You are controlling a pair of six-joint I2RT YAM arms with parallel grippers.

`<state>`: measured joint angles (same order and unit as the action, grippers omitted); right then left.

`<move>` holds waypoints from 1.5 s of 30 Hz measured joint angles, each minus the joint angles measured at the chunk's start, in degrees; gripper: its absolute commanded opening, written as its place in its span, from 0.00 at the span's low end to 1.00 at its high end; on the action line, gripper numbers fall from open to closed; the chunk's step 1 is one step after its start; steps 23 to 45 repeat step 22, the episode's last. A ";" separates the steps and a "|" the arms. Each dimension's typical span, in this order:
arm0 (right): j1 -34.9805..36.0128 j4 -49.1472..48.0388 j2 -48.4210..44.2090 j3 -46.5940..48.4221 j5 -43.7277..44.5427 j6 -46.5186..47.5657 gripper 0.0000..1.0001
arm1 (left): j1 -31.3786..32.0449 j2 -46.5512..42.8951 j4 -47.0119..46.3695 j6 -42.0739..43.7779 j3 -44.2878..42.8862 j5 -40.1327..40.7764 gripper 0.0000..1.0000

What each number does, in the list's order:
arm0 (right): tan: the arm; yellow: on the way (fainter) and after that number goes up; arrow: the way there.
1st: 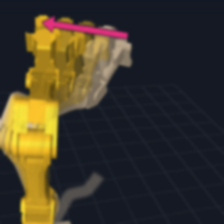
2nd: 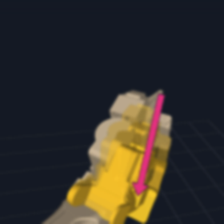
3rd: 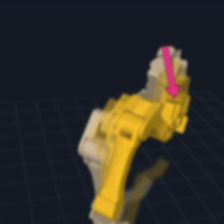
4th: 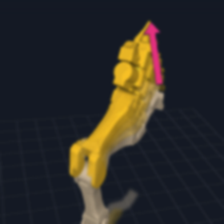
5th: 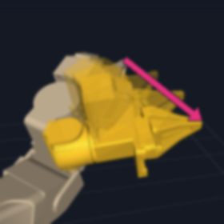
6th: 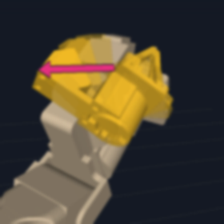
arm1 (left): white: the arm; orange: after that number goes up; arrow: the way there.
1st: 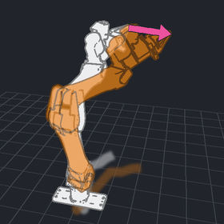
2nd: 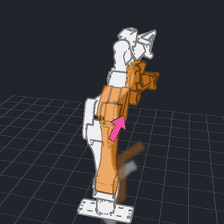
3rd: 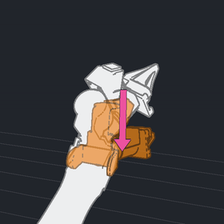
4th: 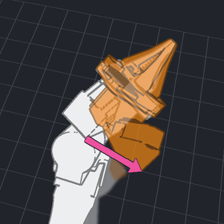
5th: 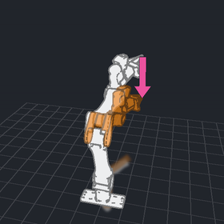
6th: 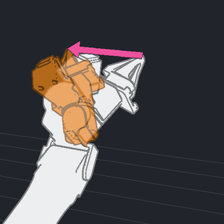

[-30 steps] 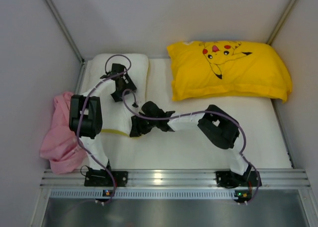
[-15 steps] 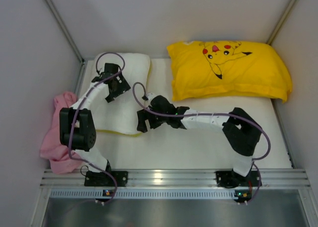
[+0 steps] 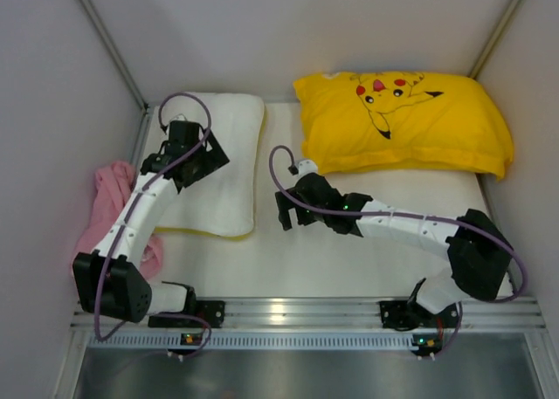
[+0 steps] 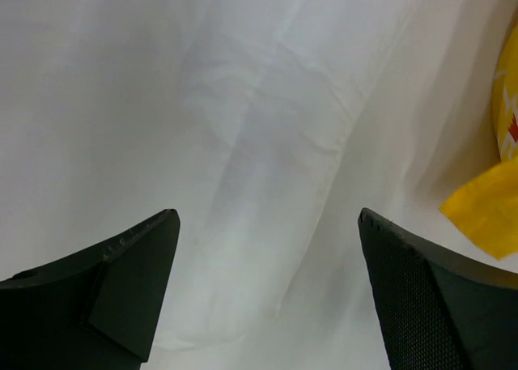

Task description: Remove the pillowcase from the pillow

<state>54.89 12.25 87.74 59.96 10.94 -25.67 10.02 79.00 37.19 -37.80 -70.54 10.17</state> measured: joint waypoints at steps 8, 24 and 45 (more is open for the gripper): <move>-0.02 2.05 -7.17 -11.82 2.08 -0.02 0.99 | 1.18 -15.76 0.33 -1.77 12.90 -11.02 0.95; 0.00 -3.76 -14.84 -21.73 -3.30 -2.25 1.00 | 1.25 -29.68 -8.17 -2.62 36.15 -33.73 0.96; 0.00 -3.76 -14.84 -21.73 -3.30 -2.25 1.00 | 1.25 -29.68 -8.17 -2.62 36.15 -33.73 0.96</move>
